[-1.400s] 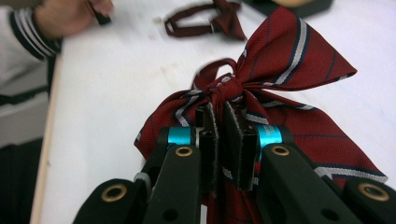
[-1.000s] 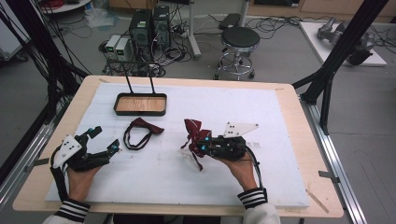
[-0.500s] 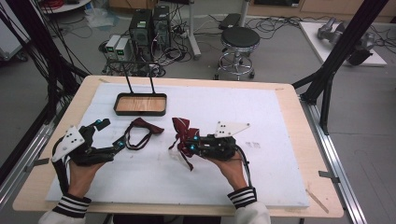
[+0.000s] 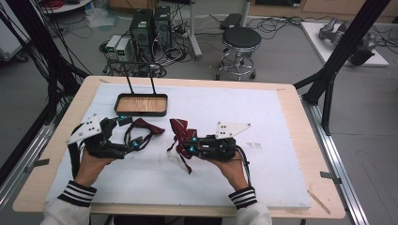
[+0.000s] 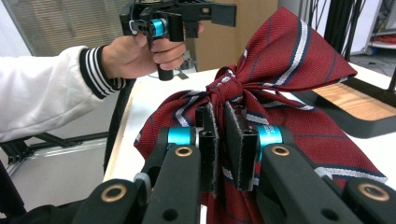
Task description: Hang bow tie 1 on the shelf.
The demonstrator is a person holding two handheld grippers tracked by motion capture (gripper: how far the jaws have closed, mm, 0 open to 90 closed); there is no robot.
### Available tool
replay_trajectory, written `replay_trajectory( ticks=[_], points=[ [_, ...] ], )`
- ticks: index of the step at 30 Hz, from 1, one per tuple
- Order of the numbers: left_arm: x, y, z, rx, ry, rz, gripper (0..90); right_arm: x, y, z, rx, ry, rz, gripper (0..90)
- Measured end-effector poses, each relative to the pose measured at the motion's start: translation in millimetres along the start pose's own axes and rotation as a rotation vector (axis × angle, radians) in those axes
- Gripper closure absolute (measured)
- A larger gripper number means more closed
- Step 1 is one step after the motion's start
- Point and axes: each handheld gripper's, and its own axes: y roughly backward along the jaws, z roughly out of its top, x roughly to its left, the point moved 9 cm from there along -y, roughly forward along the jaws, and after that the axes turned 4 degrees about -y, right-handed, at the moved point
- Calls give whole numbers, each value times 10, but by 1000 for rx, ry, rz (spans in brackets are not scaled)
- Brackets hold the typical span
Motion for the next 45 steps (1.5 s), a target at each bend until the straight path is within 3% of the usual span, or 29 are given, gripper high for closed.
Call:
replay_trajectory(
  ticks=[4,8,14,22,29,32,35,37,45],
  points=[
    [-61,-124,11,41,-9,-79,147,23,-2,11,-2,10,10,841],
    [-133,-268,-17,75,18,-146,133,71,-31,30,7,33,37,841],
    [-233,-428,47,76,34,-213,124,94,-64,30,20,59,39,841],
    [-276,-597,92,105,77,-265,129,118,-92,14,38,93,41,840],
    [-332,-711,101,133,92,-305,152,142,-112,4,48,116,44,840],
    [-364,-739,97,139,129,-342,183,146,-117,7,47,128,42,840],
    [-397,-751,91,146,143,-380,221,150,-120,4,52,145,41,840],
    [-416,-751,98,145,142,-398,295,152,-125,-3,60,154,35,840],
    [-429,-731,84,160,119,-400,511,145,-141,-9,65,174,24,839]
  ],
)
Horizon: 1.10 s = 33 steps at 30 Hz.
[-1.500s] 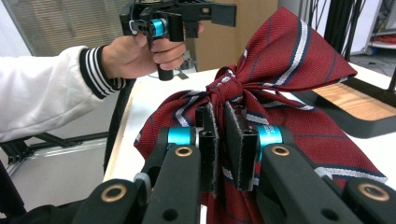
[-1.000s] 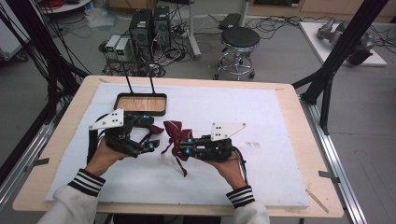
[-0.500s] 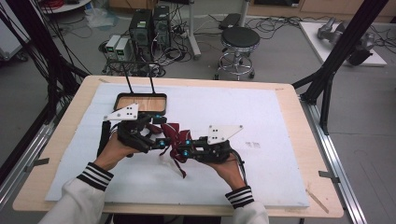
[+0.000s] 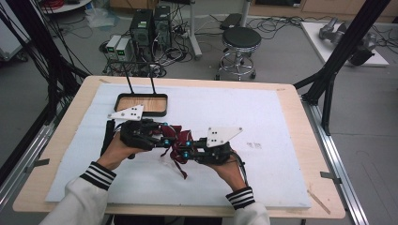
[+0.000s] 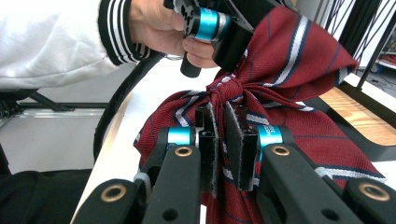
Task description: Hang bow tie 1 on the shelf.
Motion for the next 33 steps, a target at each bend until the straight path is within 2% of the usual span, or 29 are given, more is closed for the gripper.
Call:
replay_trajectory(
  ticks=[4,6,7,10,12,20,22,23,24,25,26,27,28,30,31,33],
  points=[
    [-15,18,20,-9,-35,8,641,-6,-4,-4,3,1,-6,838],
    [-29,21,26,-15,-39,2,729,-10,-4,0,-1,2,-11,838],
    [-31,24,26,-14,-44,4,729,-10,-4,0,-1,2,-11,838],
    [-49,27,23,-11,-53,3,834,-25,1,-6,4,-5,-22,836],
    [-47,28,25,-9,-60,16,841,-25,-1,-5,2,-10,-24,829],
    [-48,38,33,-12,-66,26,850,-37,-10,-2,-5,-18,-24,822],
    [-45,41,36,-14,-65,30,851,-37,-14,-5,0,-18,-27,793],
    [-46,44,42,-18,-67,31,852,-38,-21,-5,-3,-18,-28,752],
    [-46,46,42,-17,-69,34,854,-52,-33,-2,-7,-20,-54,560],
    [-44,51,40,-14,-69,39,854,-52,-33,-2,-7,-20,-54,560],
    [-42,54,43,-16,-71,40,854,-63,-44,2,-13,-25,-71,446],
    [-42,58,49,-20,-71,42,854,-78,-55,18,-32,-19,-118,258],
    [-40,67,52,-22,-73,46,854,-78,-55,18,-32,-19,-118,258],
    [-35,82,59,-26,-77,53,854,-93,-57,36,-60,-21,-154,151],
    [-29,92,56,-21,-79,56,854,-118,-54,35,-59,-23,-188,115],
    [-22,106,57,-20,-82,62,854,-121,-47,32,-57,-26,-189,115]
  ],
)
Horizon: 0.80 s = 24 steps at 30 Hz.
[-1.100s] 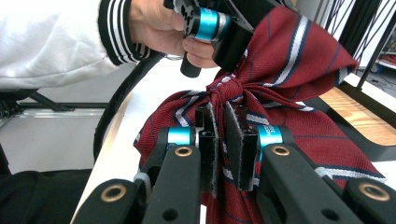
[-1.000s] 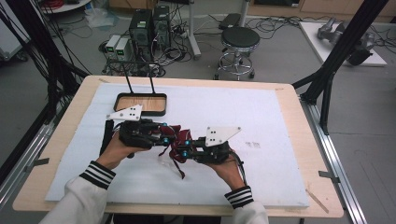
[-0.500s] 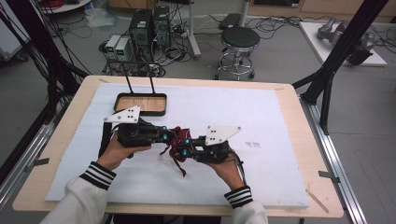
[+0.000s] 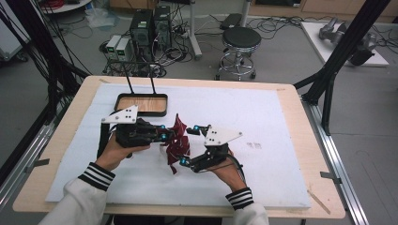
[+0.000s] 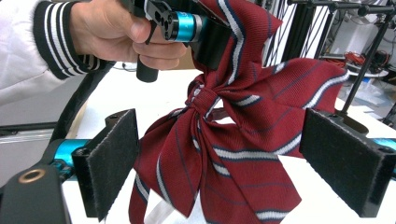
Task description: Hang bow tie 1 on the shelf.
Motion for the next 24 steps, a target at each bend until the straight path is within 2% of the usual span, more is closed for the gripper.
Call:
replay_trajectory(
  ticks=[6,8,9,10,15,22,23,24],
  points=[
    [39,59,26,-16,-4,26,853,-37,61,14,-7,-19,-22,99],
    [57,94,45,-27,-12,39,853,-44,91,16,-6,-36,-44,8],
    [60,100,51,-31,-9,44,853,-56,113,17,-14,-43,-73,8],
    [77,123,59,-31,-16,54,853,-56,123,18,-21,-38,-73,8],
    [154,229,98,-45,-21,100,853,-96,323,-57,-53,-67,-132,8],
    [262,337,142,-51,-32,154,851,-144,556,-144,-70,-76,-186,8],
    [281,351,146,-51,-35,161,851,-150,642,-166,-80,-78,-205,8],
    [300,365,151,-50,-37,169,851,-150,642,-166,-80,-78,-205,8]
  ],
)
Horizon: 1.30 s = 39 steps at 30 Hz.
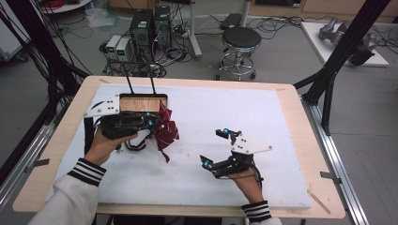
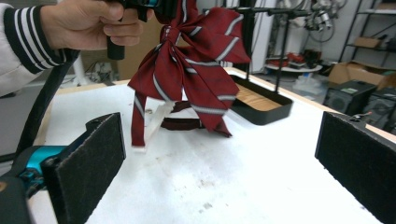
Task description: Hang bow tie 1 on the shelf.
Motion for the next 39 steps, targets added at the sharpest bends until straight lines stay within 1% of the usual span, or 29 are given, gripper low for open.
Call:
replay_trajectory(
  ticks=[1,2,3,4,5,6,7,8,10,11,14,15,18,19,20,21,22,24,26,29,30,31,32,36,39],
  points=[
    [20,9,9,-3,1,7,851,-8,44,-9,-4,-4,-6,8],
    [45,25,14,-6,-3,16,851,-42,131,-27,-12,-2,-30,8],
    [65,39,21,-14,-1,26,851,-56,179,-41,-14,-2,-39,8],
    [89,57,21,-14,-5,34,851,-56,179,-41,-14,-2,-39,8],
    [111,75,19,-11,-7,41,851,-68,224,-53,-18,-11,-48,8],
    [131,93,22,-12,-7,47,851,-107,318,-75,-38,-18,-70,8],
    [152,111,28,-15,-7,52,851,-107,318,-75,-38,-18,-70,8],
    [174,129,37,-18,-10,60,851,-124,363,-88,-50,-31,-81,8],
    [221,165,58,-24,-10,81,851,-163,448,-130,-56,-35,-108,8],
    [247,184,69,-26,-12,93,851,-189,488,-143,-67,-34,-123,8],
    [315,245,102,-33,-15,122,851,-258,594,-190,-83,-48,-162,8],
    [328,259,110,-36,-15,127,851,-275,628,-208,-83,-51,-171,8],
    [395,330,138,-41,-22,161,851,-340,727,-248,-91,-53,-214,8],
    [414,351,145,-45,-20,172,851,-345,752,-261,-90,-60,-220,8],
    [434,372,149,-47,-18,182,852,-366,780,-264,-100,-57,-232,8],
    [454,393,148,-47,-17,193,851,-376,809,-271,-108,-67,-238,8],
    [467,408,148,-45,-18,201,851,-404,839,-279,-117,-59,-250,8],
    [487,433,149,-45,-21,210,851,-426,870,-298,-111,-68,-261,8],
    [516,465,156,-49,-25,226,851,-448,904,-304,-120,-69,-271,8],
    [566,516,173,-62,-23,250,851,-491,943,-310,-124,-59,-291,8],
    [581,533,177,-65,-25,255,852,-490,951,-316,-123,-69,-292,8],
    [596,550,181,-65,-31,263,851,-506,959,-315,-128,-62,-299,8],
    [609,563,187,-67,-34,272,851,-507,965,-321,-127,-70,-302,8],
    [662,614,193,-58,-39,293,851,-544,978,-330,-133,-60,-324,8],
    [702,659,212,-62,-42,313,851,-547,980,-339,-135,-66,-335,8]
  ],
)
